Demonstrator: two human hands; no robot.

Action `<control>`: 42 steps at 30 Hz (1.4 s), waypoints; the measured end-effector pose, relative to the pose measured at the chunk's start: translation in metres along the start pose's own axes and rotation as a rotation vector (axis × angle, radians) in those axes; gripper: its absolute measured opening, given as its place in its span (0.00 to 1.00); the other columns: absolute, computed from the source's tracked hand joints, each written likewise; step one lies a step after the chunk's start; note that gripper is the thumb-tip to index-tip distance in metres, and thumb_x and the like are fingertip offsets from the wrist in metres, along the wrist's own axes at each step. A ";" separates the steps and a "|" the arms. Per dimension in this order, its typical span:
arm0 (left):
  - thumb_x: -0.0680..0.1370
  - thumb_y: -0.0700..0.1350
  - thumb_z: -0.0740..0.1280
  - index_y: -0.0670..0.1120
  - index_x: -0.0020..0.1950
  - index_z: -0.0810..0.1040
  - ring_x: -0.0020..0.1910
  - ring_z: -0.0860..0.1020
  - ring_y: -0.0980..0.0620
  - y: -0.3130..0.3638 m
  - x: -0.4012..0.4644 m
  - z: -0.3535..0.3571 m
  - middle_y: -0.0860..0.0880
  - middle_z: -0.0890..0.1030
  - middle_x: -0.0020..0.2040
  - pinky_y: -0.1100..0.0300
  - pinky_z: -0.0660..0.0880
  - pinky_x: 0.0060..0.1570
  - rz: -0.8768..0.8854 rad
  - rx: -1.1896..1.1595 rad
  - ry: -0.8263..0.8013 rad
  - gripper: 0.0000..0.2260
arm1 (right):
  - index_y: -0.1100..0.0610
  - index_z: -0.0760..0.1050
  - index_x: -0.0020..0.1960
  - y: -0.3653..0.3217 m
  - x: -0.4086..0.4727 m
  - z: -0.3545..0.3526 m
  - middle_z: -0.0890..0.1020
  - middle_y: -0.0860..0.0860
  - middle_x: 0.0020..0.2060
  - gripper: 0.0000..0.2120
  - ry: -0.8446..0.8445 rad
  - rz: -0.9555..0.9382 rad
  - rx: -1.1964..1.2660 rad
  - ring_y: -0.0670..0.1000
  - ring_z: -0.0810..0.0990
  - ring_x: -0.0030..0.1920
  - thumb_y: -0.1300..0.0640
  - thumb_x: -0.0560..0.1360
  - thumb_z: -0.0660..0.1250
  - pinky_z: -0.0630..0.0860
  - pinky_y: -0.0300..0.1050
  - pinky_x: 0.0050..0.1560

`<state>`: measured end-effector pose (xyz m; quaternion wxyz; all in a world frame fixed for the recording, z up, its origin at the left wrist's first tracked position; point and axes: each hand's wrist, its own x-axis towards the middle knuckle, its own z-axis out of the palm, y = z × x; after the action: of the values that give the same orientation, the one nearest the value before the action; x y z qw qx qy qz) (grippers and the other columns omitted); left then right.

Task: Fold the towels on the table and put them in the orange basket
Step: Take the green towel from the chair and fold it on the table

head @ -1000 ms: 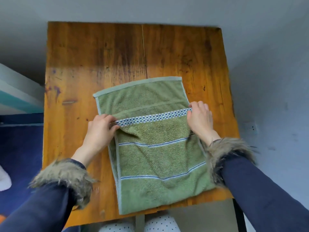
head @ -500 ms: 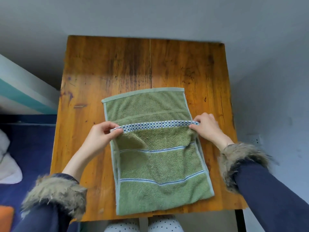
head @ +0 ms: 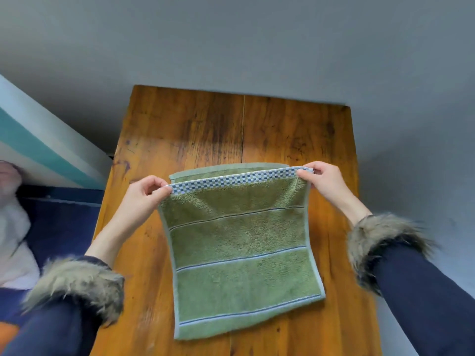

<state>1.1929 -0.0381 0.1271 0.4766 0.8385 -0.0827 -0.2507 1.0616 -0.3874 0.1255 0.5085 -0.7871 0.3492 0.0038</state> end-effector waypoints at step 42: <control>0.71 0.35 0.68 0.50 0.37 0.70 0.46 0.67 0.50 -0.058 0.083 0.045 0.50 0.72 0.42 0.58 0.64 0.44 0.121 0.522 -0.096 0.11 | 0.53 0.77 0.43 0.028 0.041 0.038 0.79 0.45 0.40 0.01 -0.033 -0.002 -0.198 0.45 0.75 0.40 0.57 0.74 0.68 0.68 0.39 0.40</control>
<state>1.2354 -0.0730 0.0311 0.2542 0.9137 -0.2171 -0.2313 1.0900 -0.3862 0.0698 0.4341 -0.8335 0.3379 0.0507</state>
